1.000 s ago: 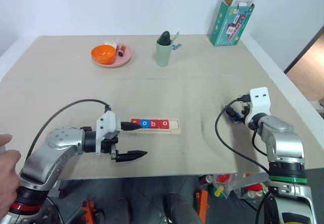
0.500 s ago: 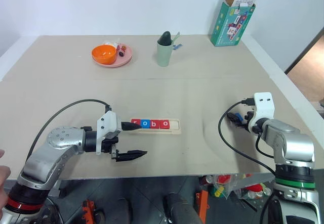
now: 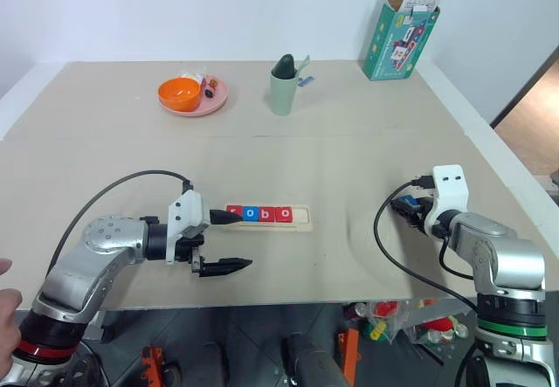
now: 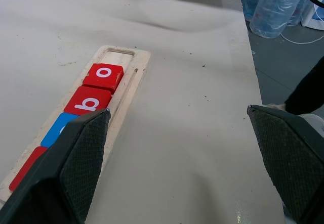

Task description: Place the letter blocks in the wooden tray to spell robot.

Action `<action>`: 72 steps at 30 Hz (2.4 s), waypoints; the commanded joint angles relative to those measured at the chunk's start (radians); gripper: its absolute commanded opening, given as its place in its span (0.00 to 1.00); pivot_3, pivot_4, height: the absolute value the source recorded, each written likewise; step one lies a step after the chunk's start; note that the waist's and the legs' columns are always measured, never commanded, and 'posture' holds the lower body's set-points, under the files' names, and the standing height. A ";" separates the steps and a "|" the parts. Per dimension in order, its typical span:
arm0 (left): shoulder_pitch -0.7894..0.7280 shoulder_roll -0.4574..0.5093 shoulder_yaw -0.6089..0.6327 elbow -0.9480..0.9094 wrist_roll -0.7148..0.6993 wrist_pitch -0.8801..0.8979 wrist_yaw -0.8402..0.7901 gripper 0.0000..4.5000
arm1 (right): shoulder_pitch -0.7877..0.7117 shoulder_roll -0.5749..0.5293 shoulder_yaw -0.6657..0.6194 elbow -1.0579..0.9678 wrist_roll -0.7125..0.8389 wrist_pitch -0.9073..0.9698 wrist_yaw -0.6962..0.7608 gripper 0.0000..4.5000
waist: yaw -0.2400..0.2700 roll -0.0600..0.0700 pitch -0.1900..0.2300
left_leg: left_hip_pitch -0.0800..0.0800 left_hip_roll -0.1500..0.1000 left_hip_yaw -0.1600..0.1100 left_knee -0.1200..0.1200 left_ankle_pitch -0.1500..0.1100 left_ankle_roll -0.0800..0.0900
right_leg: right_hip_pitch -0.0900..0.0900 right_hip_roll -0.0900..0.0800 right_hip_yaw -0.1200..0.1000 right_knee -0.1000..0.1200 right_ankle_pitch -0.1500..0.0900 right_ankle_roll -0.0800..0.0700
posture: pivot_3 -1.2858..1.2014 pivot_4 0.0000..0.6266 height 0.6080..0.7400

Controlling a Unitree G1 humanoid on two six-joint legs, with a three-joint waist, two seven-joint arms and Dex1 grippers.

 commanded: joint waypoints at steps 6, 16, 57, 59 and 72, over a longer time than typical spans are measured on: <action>-0.009 -0.007 0.014 -0.010 0.004 -0.027 0.006 1.00 | 0.008 0.007 0.004 -0.025 0.030 0.001 -0.004 0.27 | 0.000 0.000 0.000 | 0.000 0.000 0.000 0.000 0.000 0.000 | 0.000 0.000 0.000 0.000 0.000 0.000 | 0.52 0.24 1.00; 0.009 0.007 0.022 -0.013 0.009 -0.034 0.004 1.00 | -0.007 0.233 0.122 -0.416 0.018 0.210 -0.198 0.27 | -0.005 0.000 0.000 | 0.000 0.002 -0.002 -0.001 0.000 0.000 | -0.002 0.002 -0.001 0.000 0.000 -0.001 | 0.52 0.24 1.00; -0.024 -0.038 -0.011 0.041 0.047 -0.122 -0.018 1.00 | -0.282 -0.206 0.422 0.273 0.026 -0.710 0.833 0.99 | -0.004 0.000 0.000 | -0.001 0.001 0.000 -0.002 -0.001 0.002 | 0.001 0.000 -0.002 -0.006 0.000 0.000 | 0.52 0.24 1.00; -0.026 -0.035 -0.009 0.042 0.046 -0.121 -0.019 1.00 | -0.333 -0.198 0.465 0.426 -0.027 -0.884 0.918 0.99 | -0.004 0.000 0.000 | -0.001 0.001 0.000 -0.002 -0.001 0.002 | 0.001 0.000 -0.002 -0.006 0.000 0.001 | 0.52 0.24 1.00; 0.048 0.003 0.048 -0.034 0.035 -0.081 0.024 1.00 | -0.616 -0.050 0.531 1.152 -0.208 -1.379 1.118 0.99 | -0.006 0.001 0.001 | -0.001 0.001 0.000 -0.002 -0.001 0.001 | 0.001 -0.001 -0.002 -0.006 0.002 -0.001 | 0.52 0.24 1.00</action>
